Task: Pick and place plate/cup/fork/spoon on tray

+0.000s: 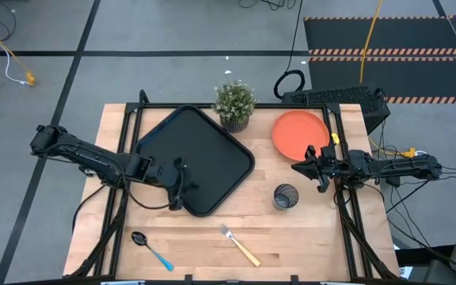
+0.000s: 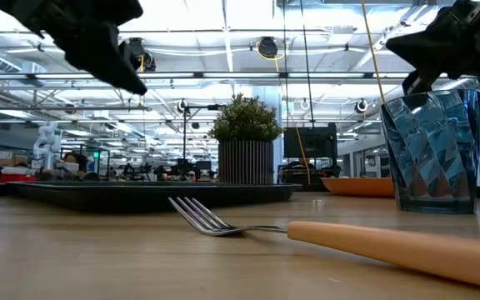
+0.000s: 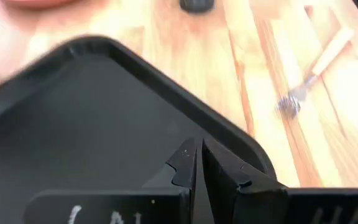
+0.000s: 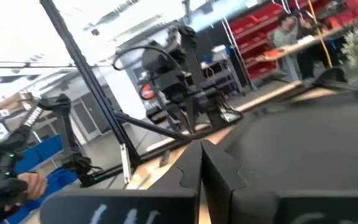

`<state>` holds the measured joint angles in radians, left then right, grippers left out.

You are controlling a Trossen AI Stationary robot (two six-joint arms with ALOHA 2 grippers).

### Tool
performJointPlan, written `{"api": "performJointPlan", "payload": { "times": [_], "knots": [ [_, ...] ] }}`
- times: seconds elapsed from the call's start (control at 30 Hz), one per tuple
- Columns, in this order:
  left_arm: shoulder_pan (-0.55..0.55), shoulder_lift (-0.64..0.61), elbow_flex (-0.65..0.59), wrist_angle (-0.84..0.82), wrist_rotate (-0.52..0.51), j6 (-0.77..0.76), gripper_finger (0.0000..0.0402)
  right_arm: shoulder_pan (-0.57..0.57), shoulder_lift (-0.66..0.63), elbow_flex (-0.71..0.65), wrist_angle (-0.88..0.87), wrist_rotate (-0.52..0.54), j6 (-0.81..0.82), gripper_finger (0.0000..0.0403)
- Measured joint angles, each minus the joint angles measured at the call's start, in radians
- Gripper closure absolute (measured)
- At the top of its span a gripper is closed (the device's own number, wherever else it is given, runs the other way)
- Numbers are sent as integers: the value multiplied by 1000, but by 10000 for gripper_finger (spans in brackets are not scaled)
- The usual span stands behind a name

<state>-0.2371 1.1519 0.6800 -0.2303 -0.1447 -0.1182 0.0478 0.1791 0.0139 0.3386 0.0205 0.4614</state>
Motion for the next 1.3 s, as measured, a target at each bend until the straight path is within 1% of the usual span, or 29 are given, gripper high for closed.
{"api": "performJointPlan", "payload": {
  "times": [0.13, 0.27, 0.43, 0.53, 0.67, 0.77, 0.93, 1.07, 1.17, 1.3],
  "knots": [
    [0, 0, 0, 29, 0, -23, 371, 0, 1, 0, -33, 3, -12, 380],
    [-12, 31, 0, 3, 114, -45, 371, 0, 1, 0, -34, 4, -42, 364],
    [-78, 96, 1, -86, 192, -57, 371, 0, 4, 0, -19, 10, -122, 350],
    [-133, 136, 56, -161, 200, -66, 371, 0, 8, 0, -26, 10, -134, 344],
    [-217, 179, 160, -274, 197, -25, 364, 0, 13, 0, -55, 10, -134, 334],
    [-262, 225, 252, -375, 198, -15, 333, 0, 15, 0, -76, 11, -134, 327],
    [-318, 323, 395, -542, 197, 6, 249, 0, 23, 0, -87, 12, -134, 315],
    [-357, 399, 455, -643, 220, 11, 188, 0, 26, 0, -99, 12, -114, 307],
    [-393, 457, 460, -638, 272, -43, 161, 0, 27, 0, -128, 11, -109, 301],
    [-449, 531, 461, -634, 364, -156, 150, 0, 27, 0, -174, 11, -82, 298]
  ]
}}
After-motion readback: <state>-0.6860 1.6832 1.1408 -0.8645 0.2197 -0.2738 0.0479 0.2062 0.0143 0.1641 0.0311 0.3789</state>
